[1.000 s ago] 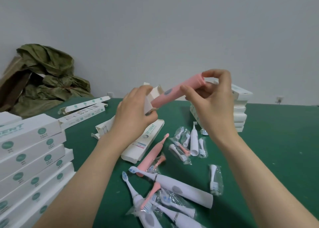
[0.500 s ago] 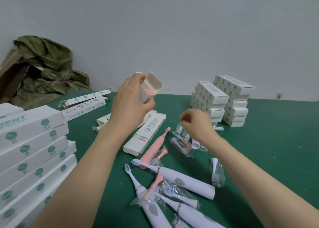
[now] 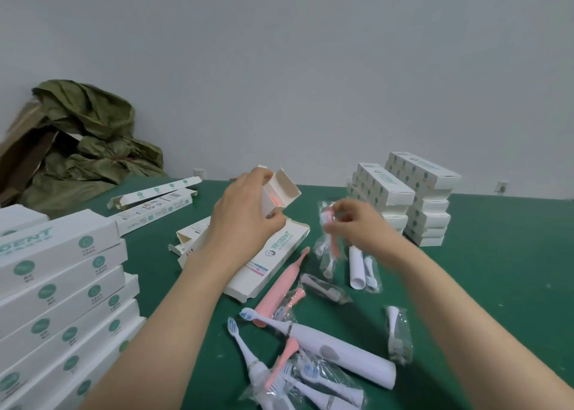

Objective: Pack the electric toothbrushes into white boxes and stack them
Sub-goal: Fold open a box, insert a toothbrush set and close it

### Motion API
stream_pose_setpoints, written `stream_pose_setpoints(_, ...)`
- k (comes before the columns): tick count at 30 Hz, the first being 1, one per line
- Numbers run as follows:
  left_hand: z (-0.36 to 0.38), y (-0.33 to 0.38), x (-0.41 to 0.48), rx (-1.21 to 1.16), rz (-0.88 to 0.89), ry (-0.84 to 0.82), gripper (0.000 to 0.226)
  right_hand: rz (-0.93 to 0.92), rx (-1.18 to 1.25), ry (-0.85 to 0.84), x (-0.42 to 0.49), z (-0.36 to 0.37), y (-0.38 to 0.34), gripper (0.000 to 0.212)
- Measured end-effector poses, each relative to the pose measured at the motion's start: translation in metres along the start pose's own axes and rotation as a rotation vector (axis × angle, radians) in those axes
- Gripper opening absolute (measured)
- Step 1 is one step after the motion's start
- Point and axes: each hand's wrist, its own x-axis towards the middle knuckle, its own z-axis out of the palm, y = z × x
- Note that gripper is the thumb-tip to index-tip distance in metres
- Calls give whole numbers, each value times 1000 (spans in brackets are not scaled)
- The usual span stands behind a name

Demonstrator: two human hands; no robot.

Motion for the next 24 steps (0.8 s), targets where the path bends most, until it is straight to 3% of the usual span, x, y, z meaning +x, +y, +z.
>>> stream_pose_setpoints(3,3,2,-1,-6,10,-23,53,-132,871,-100,-19,-22,-34,15)
stream_pose_setpoints(5,4,7,-2,-21,21,5,50,-228,1132,-183,-27,-19,-55,10)
stream_pose_setpoints(10,6,19,-4,-63,5,40,54,-132,963,281,-26,15,-72,12)
stream_pose_setpoints(13,5,21,-4,-70,0,77,53,-131,835,457,-20,16,-64,16)
stream_pose_setpoints(20,5,26,-5,-72,14,49,59,-272,442,354,-14,14,-63,20)
stream_pose_setpoints(24,3,23,-3,-70,-10,38,55,-312,194,208,-14,18,-64,4)
